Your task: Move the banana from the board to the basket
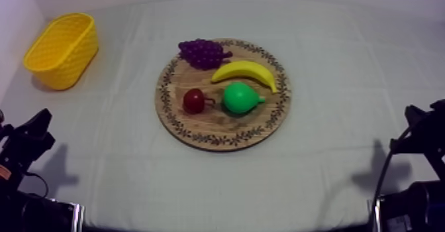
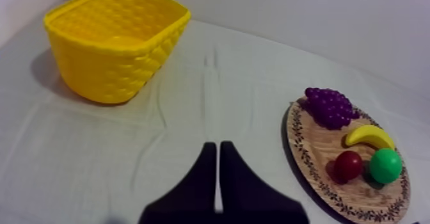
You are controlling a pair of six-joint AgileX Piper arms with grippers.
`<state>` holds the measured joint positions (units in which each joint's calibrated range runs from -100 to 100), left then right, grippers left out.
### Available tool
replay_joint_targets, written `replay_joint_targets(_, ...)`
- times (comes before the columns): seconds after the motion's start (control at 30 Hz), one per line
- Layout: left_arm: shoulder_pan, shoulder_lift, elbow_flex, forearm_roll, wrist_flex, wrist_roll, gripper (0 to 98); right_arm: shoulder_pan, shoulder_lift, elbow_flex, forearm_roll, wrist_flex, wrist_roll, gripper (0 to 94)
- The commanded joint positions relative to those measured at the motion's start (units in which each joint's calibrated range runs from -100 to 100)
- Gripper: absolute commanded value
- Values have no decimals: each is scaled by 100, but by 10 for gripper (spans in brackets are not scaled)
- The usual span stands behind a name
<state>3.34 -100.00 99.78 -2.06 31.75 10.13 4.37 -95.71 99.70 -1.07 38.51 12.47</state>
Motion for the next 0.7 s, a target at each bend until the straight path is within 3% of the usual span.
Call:
replay_joint_targets(0.0,2,0,0,4,2,-44,1,-1,-4,-3,2,4,1,6)
replay_joint_targets(0.2,2,0,0,4,2,-220,15,-1,-4,-3,2,4,1,6)
replay_joint_targets(0.47,2,0,0,4,2,71,2,-1,-4,-3,2,4,1,6)
replay_joint_targets(0.67,2,0,0,4,2,69,1,-1,-4,-3,2,4,1,6)
